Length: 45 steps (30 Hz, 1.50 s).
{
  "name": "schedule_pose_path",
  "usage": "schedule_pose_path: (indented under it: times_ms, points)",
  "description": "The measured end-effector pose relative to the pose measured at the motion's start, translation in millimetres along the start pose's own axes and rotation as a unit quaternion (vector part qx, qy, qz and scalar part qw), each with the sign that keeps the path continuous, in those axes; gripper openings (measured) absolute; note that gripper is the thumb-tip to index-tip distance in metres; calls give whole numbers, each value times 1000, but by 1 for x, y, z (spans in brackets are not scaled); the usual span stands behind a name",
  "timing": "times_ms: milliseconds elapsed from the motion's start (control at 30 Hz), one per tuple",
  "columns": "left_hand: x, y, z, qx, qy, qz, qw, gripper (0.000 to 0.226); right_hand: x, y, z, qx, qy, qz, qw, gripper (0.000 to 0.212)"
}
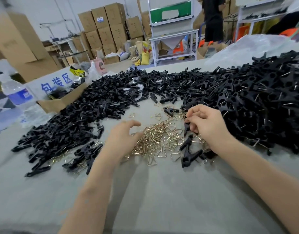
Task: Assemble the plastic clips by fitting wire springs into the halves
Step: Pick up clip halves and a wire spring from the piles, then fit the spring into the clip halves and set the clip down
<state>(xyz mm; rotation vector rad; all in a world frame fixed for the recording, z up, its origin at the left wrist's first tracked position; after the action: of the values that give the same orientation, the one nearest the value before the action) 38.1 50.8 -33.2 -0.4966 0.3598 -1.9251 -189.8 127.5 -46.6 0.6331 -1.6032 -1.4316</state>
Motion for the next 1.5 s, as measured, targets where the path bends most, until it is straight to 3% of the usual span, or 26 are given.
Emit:
schedule_pose_path:
  times_ms: [67, 133, 467, 633, 800, 933, 1067, 1167, 1333, 1500]
  points:
    - [-11, 29, 7, 97, 40, 46, 993, 35, 1, -3, 1, -27, -7, -7, 1000, 30]
    - [-23, 45, 12, 126, 65, 60, 988, 36, 0, -8, -2, -49, -6, -15, 999, 30]
    - [-32, 47, 21, 36, 59, 31, 997, 29, -1, -15, -6, -63, 0, -28, 998, 32]
    - [-10, 0, 43, -23, -65, -42, 997, 29, -5, -11, -12, -45, 18, -31, 998, 35]
    - [11, -96, -7, -95, -48, -164, 981, 32, -11, -3, -20, 112, 44, -48, 992, 5]
    - [7, -117, -40, -172, -74, -208, 960, 40, -5, -6, 2, 79, -45, -49, 995, 12]
    - [-4, -114, -36, -221, -131, -235, 937, 43, -6, -3, -8, 120, 9, -65, 991, 12]
    - [-6, -107, -29, -274, -137, -207, 929, 52, -8, -8, -11, 146, 7, -90, 985, 10]
    - [2, -91, -38, -377, -84, -111, 916, 58, -7, -13, -12, 245, 6, -121, 962, 8]
    - [8, -80, -57, -474, -15, -28, 880, 32, -8, -9, -18, 285, 31, -132, 949, 7]
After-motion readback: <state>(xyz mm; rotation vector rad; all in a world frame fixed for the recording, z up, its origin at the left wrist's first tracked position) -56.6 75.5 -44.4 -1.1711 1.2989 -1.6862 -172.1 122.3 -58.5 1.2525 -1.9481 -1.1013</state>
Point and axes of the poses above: each hand's wrist, its own x-axis towards the middle knuckle, its own z-axis out of the back of the hand, y = z × x, the point moved 9 cm from there along x, towards the middle knuckle, and after that the axes turned 1 degree about -y, right-handed, at the moved point
